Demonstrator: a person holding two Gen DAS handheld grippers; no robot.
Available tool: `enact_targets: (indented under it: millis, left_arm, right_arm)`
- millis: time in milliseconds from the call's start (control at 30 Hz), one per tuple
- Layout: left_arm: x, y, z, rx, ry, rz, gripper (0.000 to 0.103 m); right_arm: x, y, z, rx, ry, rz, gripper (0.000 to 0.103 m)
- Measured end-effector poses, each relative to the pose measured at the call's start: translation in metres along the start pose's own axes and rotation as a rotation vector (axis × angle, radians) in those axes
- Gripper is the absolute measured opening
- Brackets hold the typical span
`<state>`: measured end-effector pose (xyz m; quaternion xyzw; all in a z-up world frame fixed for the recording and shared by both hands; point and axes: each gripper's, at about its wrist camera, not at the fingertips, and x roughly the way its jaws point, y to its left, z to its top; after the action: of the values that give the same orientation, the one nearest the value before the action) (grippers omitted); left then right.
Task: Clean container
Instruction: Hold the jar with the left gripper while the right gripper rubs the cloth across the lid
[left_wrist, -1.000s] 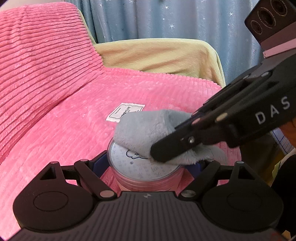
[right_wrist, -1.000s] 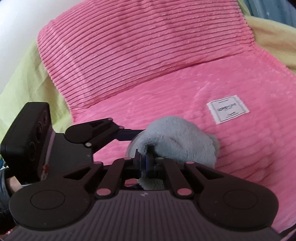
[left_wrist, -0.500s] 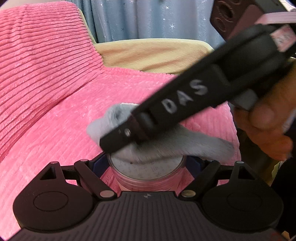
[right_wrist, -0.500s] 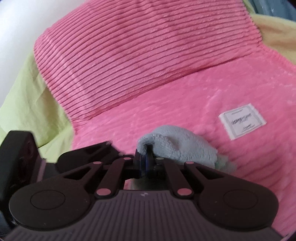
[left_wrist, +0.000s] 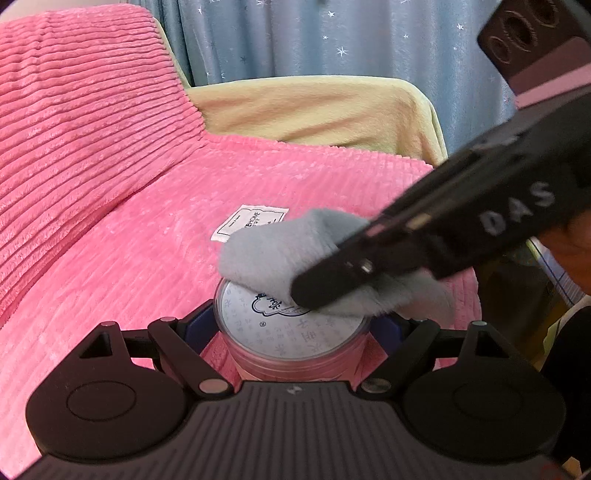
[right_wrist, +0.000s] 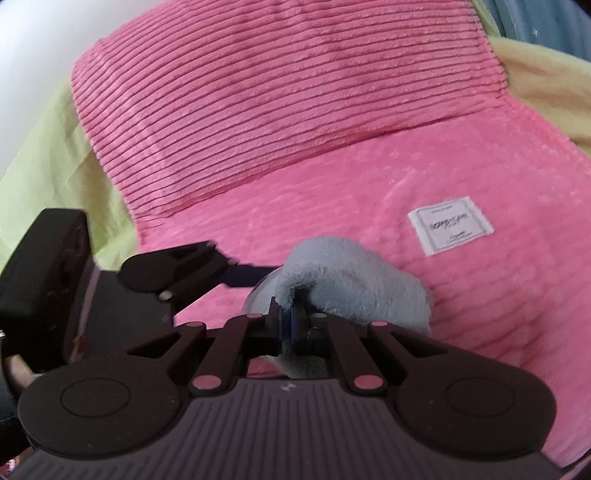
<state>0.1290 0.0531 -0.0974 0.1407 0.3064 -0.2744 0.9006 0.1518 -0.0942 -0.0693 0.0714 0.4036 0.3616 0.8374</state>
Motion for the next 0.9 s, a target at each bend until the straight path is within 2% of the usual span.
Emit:
enact_targets:
  millis: [233, 433, 633, 900]
  left_arm:
    - [0.000, 0.001, 0.002, -0.005, 0.004, 0.000, 0.086]
    - [0.001, 0.006, 0.004, -0.032, 0.006, -0.004, 0.086]
    - [0.001, 0.004, 0.005, -0.022, 0.004, -0.001, 0.086]
    - [0.002, 0.002, 0.004, -0.003, 0.004, 0.004, 0.086]
  right_arm:
    - [0.022, 0.012, 0.011, 0.001, 0.008, 0.059, 0.002]
    - [0.040, 0.013, 0.028, -0.042, -0.020, 0.033, 0.001]
    - [0.023, -0.001, 0.029, -0.042, -0.058, -0.069, 0.001]
    - [-0.008, 0.001, 0.007, -0.082, -0.012, -0.091, 0.001]
